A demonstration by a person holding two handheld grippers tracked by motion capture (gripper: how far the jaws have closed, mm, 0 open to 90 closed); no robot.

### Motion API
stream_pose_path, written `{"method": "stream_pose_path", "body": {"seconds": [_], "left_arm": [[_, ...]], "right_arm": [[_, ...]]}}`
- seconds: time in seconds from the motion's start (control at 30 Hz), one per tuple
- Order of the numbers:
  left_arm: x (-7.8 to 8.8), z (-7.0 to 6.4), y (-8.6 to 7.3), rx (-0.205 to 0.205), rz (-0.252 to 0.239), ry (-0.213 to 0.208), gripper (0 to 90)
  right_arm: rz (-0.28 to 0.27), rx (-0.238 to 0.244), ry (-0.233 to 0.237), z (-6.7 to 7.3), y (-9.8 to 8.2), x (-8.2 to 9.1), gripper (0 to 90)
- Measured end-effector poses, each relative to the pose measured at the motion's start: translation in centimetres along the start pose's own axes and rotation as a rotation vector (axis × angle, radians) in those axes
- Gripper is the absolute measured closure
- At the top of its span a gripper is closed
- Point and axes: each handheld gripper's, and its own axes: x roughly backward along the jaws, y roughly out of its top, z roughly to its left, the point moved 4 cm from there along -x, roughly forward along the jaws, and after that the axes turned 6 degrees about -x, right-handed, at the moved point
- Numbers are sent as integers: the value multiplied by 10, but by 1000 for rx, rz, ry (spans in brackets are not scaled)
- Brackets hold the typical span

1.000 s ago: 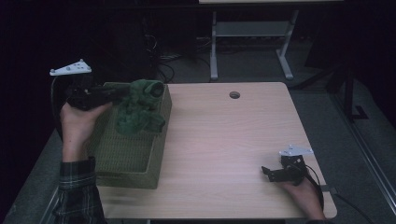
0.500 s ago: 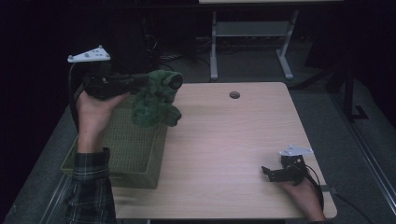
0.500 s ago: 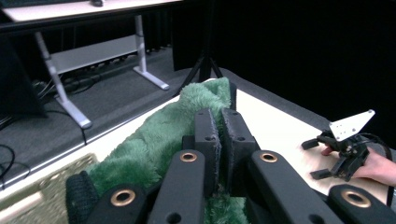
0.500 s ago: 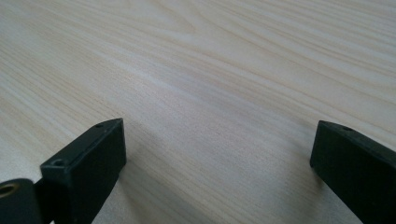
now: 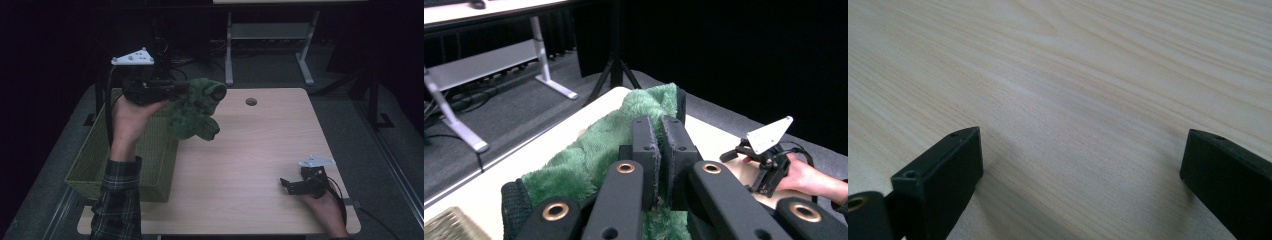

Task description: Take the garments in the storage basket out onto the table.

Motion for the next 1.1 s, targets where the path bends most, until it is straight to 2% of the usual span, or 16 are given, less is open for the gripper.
{"method": "stream_pose_path", "body": {"seconds": [0.23, 0.5, 1.1], "left_arm": [[-24, -16, 1, -25, 15, -42, 861], [-55, -34, -7, -45, 50, -94, 861], [-130, -73, -46, -50, 116, -224, 861]], "right_arm": [[0, 0, 0, 0, 0, 0, 32], [-1, -2, 1, 0, 0, 0, 32], [0, -4, 1, 0, 0, 0, 32]]}}
